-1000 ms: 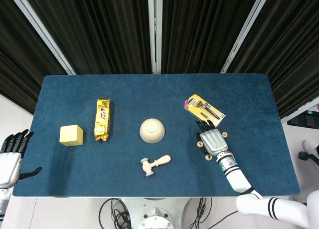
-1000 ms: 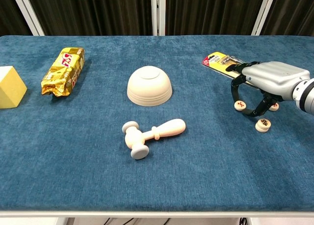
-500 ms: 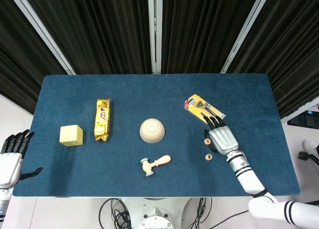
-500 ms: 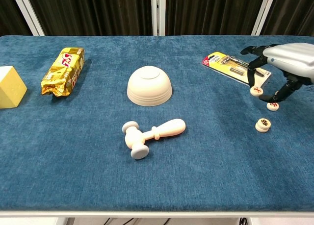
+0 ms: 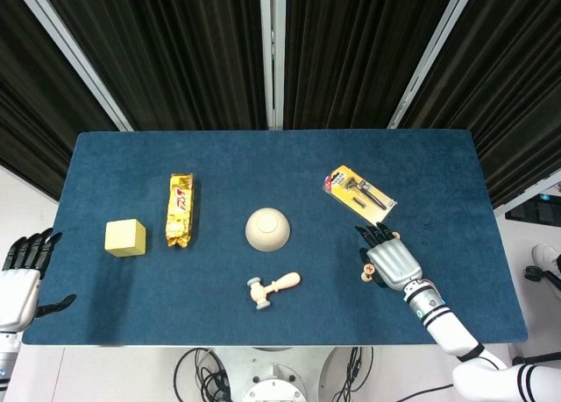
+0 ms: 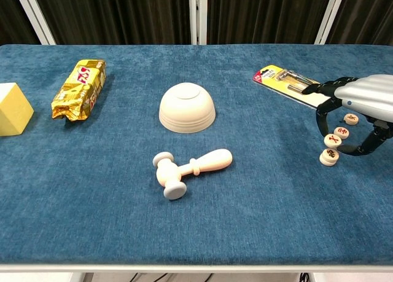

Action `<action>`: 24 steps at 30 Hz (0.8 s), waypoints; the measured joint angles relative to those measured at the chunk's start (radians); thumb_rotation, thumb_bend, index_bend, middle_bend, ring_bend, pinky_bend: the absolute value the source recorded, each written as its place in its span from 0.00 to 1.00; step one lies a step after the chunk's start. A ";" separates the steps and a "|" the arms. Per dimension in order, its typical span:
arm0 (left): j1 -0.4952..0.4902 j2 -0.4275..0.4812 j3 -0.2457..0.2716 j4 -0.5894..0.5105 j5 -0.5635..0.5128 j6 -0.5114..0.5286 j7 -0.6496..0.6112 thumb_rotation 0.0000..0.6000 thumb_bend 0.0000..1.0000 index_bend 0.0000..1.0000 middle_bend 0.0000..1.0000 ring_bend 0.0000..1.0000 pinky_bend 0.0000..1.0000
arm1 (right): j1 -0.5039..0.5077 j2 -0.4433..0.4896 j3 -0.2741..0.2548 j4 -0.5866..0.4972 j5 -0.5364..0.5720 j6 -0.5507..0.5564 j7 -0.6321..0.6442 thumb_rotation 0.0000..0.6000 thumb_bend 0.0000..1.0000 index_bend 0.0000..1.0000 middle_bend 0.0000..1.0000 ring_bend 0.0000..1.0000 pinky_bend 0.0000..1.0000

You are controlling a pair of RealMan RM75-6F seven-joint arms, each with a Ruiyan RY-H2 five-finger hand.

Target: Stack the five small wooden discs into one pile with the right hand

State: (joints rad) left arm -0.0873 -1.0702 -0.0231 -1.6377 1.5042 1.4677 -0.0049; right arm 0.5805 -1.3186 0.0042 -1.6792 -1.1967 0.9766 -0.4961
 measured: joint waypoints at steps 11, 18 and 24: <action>-0.001 0.000 -0.001 0.001 -0.001 -0.001 -0.002 1.00 0.06 0.02 0.00 0.00 0.00 | 0.004 0.001 -0.011 -0.005 0.013 -0.014 -0.026 1.00 0.28 0.55 0.02 0.00 0.00; 0.001 0.002 0.000 -0.001 0.002 0.002 -0.003 1.00 0.06 0.02 0.00 0.00 0.00 | -0.001 -0.004 -0.018 -0.009 0.008 -0.005 -0.037 1.00 0.28 0.55 0.02 0.00 0.00; 0.002 0.002 0.000 -0.001 0.004 0.006 -0.005 1.00 0.06 0.02 0.00 0.00 0.00 | -0.003 -0.006 -0.023 -0.009 0.013 -0.006 -0.047 1.00 0.28 0.54 0.02 0.00 0.00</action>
State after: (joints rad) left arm -0.0850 -1.0682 -0.0231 -1.6391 1.5080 1.4739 -0.0095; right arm 0.5780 -1.3241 -0.0189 -1.6881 -1.1837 0.9707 -0.5433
